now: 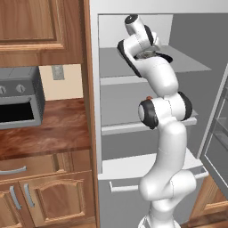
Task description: Transport the fish from the fridge to the microwave and turn on the microwave.
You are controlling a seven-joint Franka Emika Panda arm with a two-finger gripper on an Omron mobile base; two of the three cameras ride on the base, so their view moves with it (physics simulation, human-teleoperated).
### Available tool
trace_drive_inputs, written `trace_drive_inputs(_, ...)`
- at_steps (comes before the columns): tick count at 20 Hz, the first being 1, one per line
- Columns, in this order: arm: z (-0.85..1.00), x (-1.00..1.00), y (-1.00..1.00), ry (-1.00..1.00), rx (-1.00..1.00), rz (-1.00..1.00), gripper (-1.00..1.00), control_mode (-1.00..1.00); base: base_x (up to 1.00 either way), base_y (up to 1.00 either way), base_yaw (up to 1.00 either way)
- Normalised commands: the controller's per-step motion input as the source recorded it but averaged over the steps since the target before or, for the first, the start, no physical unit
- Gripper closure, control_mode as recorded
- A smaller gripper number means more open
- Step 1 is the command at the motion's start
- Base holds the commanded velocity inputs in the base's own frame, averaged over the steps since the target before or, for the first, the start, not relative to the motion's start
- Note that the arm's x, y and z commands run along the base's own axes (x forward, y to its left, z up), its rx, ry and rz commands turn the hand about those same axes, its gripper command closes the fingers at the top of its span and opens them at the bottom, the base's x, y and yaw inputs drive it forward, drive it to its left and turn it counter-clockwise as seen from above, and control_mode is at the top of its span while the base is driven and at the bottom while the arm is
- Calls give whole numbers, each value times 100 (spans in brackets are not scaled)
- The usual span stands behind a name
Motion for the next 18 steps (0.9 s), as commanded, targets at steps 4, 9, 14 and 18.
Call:
trace_drive_inputs(4, -28, -13, 0, -6, 0, -6, -100, -100, 0, 0, 0)
trace_drive_inputs(9, -31, -11, 0, -9, 0, -6, -100, -100, 0, 0, 0)
trace_drive_inputs(14, -35, -7, 0, -11, 1, -5, -100, -100, 0, 0, 0)
trace_drive_inputs(18, -33, -5, 0, -7, 5, -4, -100, -100, 0, 0, 0)
